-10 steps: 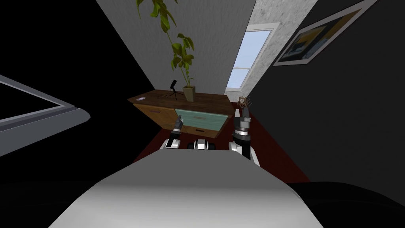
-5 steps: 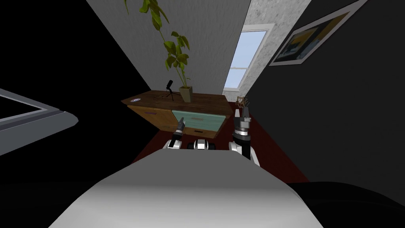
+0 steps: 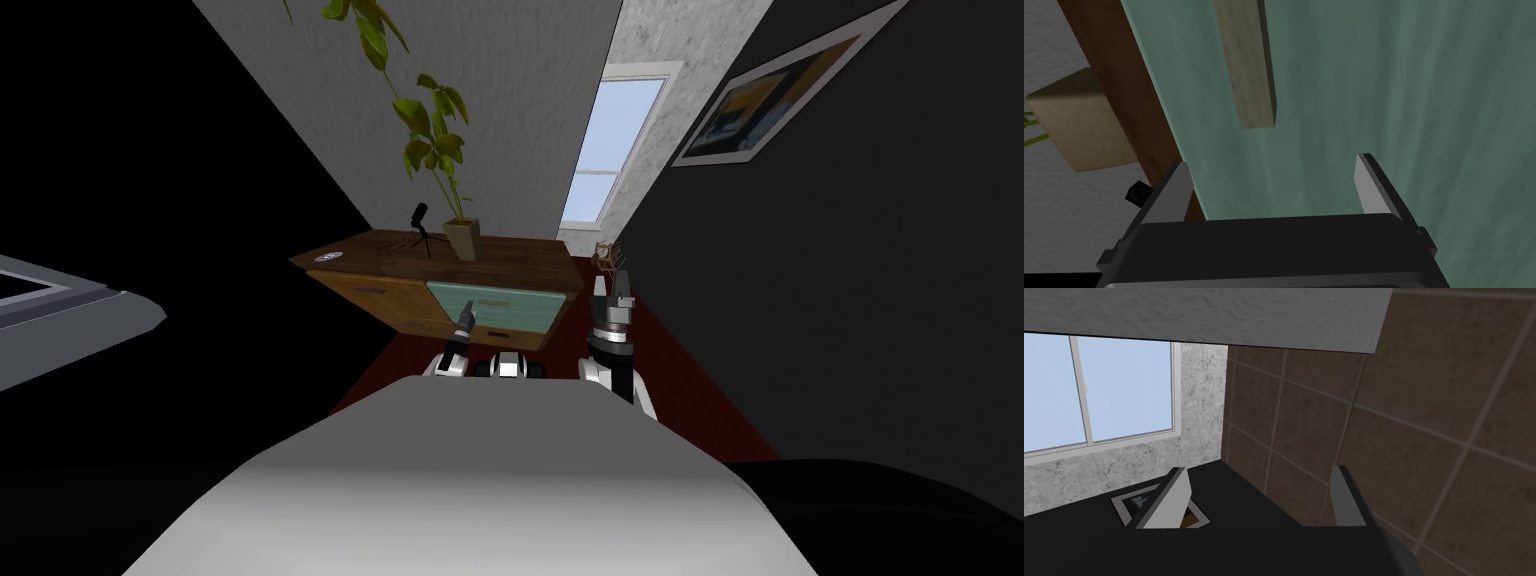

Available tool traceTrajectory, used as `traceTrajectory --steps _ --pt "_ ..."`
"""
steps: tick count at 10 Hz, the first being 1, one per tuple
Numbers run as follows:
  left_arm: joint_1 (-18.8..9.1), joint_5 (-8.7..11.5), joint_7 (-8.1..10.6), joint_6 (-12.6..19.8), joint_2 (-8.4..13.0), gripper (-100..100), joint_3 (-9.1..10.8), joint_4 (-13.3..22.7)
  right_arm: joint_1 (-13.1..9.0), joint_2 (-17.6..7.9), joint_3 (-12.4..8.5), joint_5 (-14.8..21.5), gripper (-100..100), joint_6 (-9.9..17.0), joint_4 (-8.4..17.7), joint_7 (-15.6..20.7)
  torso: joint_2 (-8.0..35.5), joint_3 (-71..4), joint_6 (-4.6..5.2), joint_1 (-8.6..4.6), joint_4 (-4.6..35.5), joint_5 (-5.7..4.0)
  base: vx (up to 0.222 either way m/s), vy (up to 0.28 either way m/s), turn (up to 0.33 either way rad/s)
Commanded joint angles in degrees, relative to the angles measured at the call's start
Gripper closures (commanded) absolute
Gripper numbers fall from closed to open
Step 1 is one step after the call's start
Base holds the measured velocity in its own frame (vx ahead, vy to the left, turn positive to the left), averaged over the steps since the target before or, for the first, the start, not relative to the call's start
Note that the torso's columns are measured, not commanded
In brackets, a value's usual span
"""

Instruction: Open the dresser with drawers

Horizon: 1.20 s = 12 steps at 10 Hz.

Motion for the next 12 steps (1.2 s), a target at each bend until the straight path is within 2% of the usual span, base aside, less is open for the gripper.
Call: traceTrajectory --steps 1,2,3,4,5,10,11,12 --pt "0.10 -0.05 0.01 0.06 -2.77 -100 -0.57 1.15 0.00 0.00 0.00 0.00 0 0.00 0.00 0.00 0.02 0.00 -0.02 0.03 0.00 0.00 0.020 -0.015 -0.009" --pt "0.01 -0.05 -0.03 -0.04 -2.23 -100 -0.46 1.09 0.00 0.00 0.00 0.00 0 0.00 0.00 0.00 0.04 0.02 -0.01 0.05 0.01 0.01 0.008 -0.008 -0.002" --pt "-0.56 -0.08 -0.05 1.61 -2.42 -100 -0.35 0.05 0.00 0.00 0.00 0.00 0 0.00 0.00 0.00 0.06 0.03 -0.01 0.08 0.01 0.01 0.069 -0.009 -0.012" --pt "-0.45 -0.04 -0.03 0.59 -2.33 -100 -0.34 0.84 0.01 0.00 0.00 0.00 0 0.00 0.00 0.00 -0.14 -0.07 0.00 0.05 -0.02 0.01 0.045 -0.005 -0.003" --pt "-0.53 -0.03 -0.02 0.78 -2.34 100 -0.32 0.80 0.00 0.00 0.00 0.00 0 0.00 0.00 0.00 -0.04 -0.04 -0.01 0.04 -0.03 0.01 0.006 -0.001 0.001" --pt "1.26 -0.38 0.46 1.67 -1.85 100 -1.27 -2.14 -0.03 0.00 0.00 0.00 0 0.01 0.00 0.00 0.11 0.07 0.00 0.04 0.02 0.01 -0.159 0.010 0.016" --pt "1.08 -0.35 0.37 1.55 -1.92 100 -1.16 -1.83 -0.03 0.00 0.00 0.00 0 0.01 0.00 0.00 0.14 0.08 0.00 -0.07 0.04 -0.02 -0.103 -0.005 0.003" --pt "1.11 -0.35 0.40 1.64 0.40 -100 -1.18 -1.96 -0.02 0.00 0.00 0.00 0 0.01 0.00 0.00 -0.25 -0.12 0.00 -0.05 -0.05 -0.02 -0.015 -0.004 -0.005"
